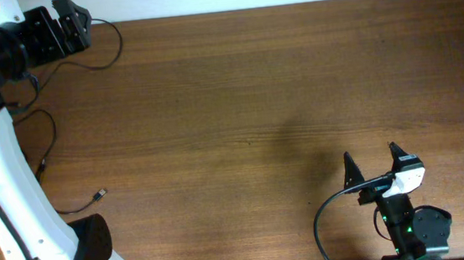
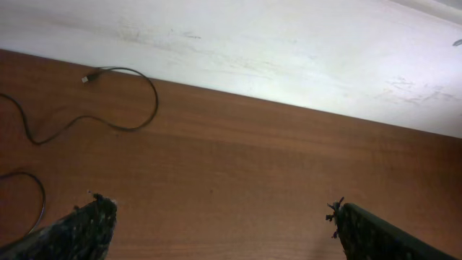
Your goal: Untangle cables
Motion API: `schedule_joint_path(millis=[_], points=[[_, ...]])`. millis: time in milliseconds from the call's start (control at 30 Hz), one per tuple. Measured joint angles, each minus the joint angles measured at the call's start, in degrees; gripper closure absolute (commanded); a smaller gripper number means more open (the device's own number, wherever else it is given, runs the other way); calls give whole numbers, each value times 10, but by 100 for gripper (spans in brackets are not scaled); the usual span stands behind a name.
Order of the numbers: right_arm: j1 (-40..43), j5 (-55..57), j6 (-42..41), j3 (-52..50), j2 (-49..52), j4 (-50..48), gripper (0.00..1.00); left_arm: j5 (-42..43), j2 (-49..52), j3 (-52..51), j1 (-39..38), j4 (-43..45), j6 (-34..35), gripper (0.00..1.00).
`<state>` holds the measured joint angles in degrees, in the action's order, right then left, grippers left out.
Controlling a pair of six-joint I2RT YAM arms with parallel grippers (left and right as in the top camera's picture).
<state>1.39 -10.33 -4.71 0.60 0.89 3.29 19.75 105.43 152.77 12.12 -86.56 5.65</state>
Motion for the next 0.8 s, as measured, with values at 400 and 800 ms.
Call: schedule_joint_path(millis=[400,800], points=[[0,0,1,0,0,0,1,0,0,0,0,0,0,0],[0,0,2,0,0,0,1,-8,-25,-54,0,0,0,1]])
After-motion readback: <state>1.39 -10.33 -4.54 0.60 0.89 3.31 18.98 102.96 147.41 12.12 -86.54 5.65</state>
